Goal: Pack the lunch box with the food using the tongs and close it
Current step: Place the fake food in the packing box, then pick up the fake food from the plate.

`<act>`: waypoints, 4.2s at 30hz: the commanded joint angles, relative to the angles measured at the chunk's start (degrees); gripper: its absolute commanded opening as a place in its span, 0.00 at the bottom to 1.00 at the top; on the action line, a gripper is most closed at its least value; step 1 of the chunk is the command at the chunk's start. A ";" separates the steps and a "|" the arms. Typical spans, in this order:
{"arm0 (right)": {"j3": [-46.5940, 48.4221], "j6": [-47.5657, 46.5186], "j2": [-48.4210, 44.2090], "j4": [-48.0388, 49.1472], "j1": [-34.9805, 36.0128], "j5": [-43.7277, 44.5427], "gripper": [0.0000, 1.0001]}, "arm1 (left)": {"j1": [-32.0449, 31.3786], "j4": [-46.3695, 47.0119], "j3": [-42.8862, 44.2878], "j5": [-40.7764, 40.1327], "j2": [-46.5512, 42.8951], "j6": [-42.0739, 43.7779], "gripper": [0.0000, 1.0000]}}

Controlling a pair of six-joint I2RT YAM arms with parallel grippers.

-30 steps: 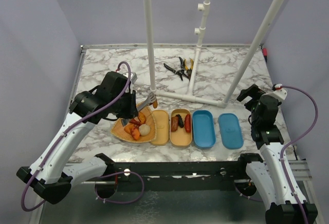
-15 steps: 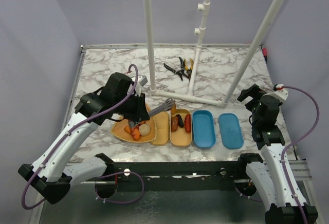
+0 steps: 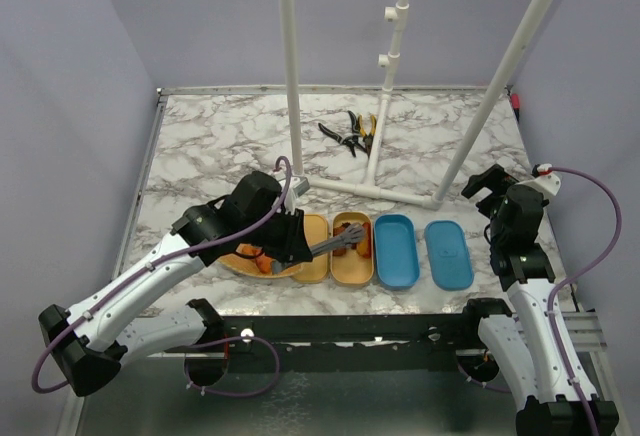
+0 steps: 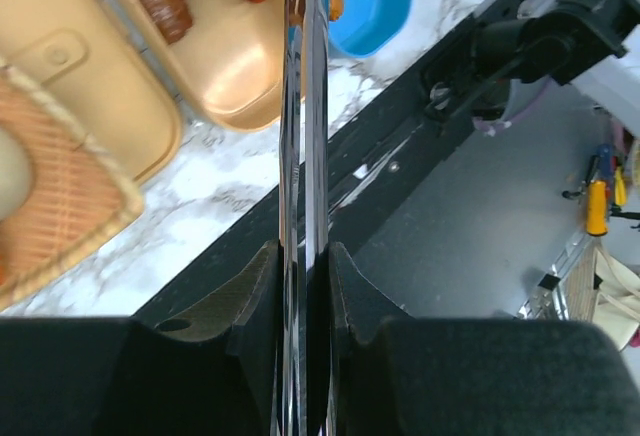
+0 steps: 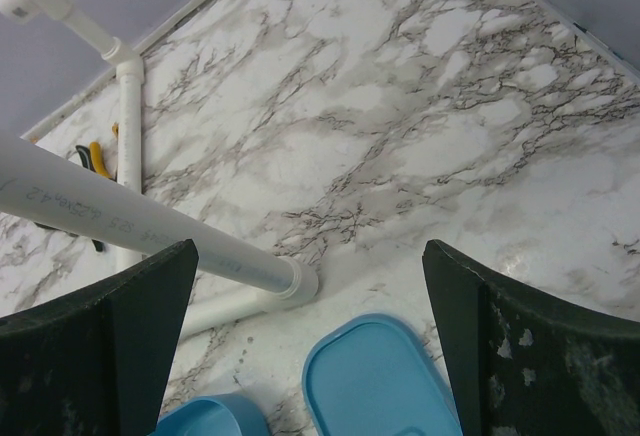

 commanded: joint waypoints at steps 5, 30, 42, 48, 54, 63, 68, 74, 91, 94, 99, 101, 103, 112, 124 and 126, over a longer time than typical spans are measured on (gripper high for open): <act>1.50 -0.52 -0.41 -1.30 -0.14 0.80 1.00 | -4.62 17.32 -2.04 -5.30 2.48 -7.48 0.05; 3.19 -2.12 0.35 -2.10 -0.14 1.47 1.00 | -10.74 26.86 -5.40 -7.60 13.45 -7.64 0.23; 3.21 -2.04 0.32 -2.05 -0.14 1.75 1.00 | -10.74 26.76 -3.84 -7.21 13.73 -5.90 0.39; 2.89 -1.81 -0.69 -1.76 -0.14 1.95 1.00 | -9.41 23.94 0.48 -7.19 14.37 -4.30 0.37; 3.08 -2.33 -1.62 -1.68 -0.14 1.29 1.00 | -4.63 16.89 6.74 -7.72 14.66 -0.80 0.37; 3.16 -2.63 -2.49 -1.61 -0.14 -0.35 1.00 | 1.39 9.25 12.37 -4.37 13.47 2.04 0.37; 2.55 -2.78 -3.44 -0.92 -0.14 -0.63 1.00 | 2.12 5.31 12.27 -5.79 10.52 2.61 0.35; 2.43 -2.68 -3.85 -0.83 -0.14 -0.64 1.00 | 2.64 -0.66 12.20 -5.41 7.01 4.32 0.33; 1.88 -2.18 -3.97 -1.48 -0.14 -1.44 1.00 | 8.55 -14.70 11.88 -14.69 6.70 12.24 0.32; 2.32 -1.89 -3.62 -2.24 -0.14 -1.10 1.00 | 8.71 -15.31 11.14 -15.82 6.34 12.80 0.32; 4.65 -1.72 -1.62 -4.74 -0.14 -1.03 1.00 | 9.28 -13.39 8.93 -17.71 4.26 12.69 0.32; 5.66 -1.49 -1.11 -4.99 -0.14 -0.73 1.00 | 9.45 -14.03 9.11 -19.30 3.55 12.85 0.32; 6.13 -1.10 -1.07 -4.68 -0.14 -1.11 1.00 | 9.57 -15.89 9.91 -21.92 2.74 13.47 0.32; 6.21 0.48 -0.91 -3.77 -0.14 -4.36 1.00 | 9.72 -17.05 7.41 -24.47 -1.78 10.15 0.32; 4.04 0.65 -1.78 -3.44 -0.14 -8.28 1.00 | 9.76 -14.63 0.17 -25.01 -4.91 3.80 0.32; 4.46 0.23 -1.27 -4.16 -0.14 -8.42 1.00 | 9.81 -14.71 0.55 -26.43 -6.56 3.03 0.32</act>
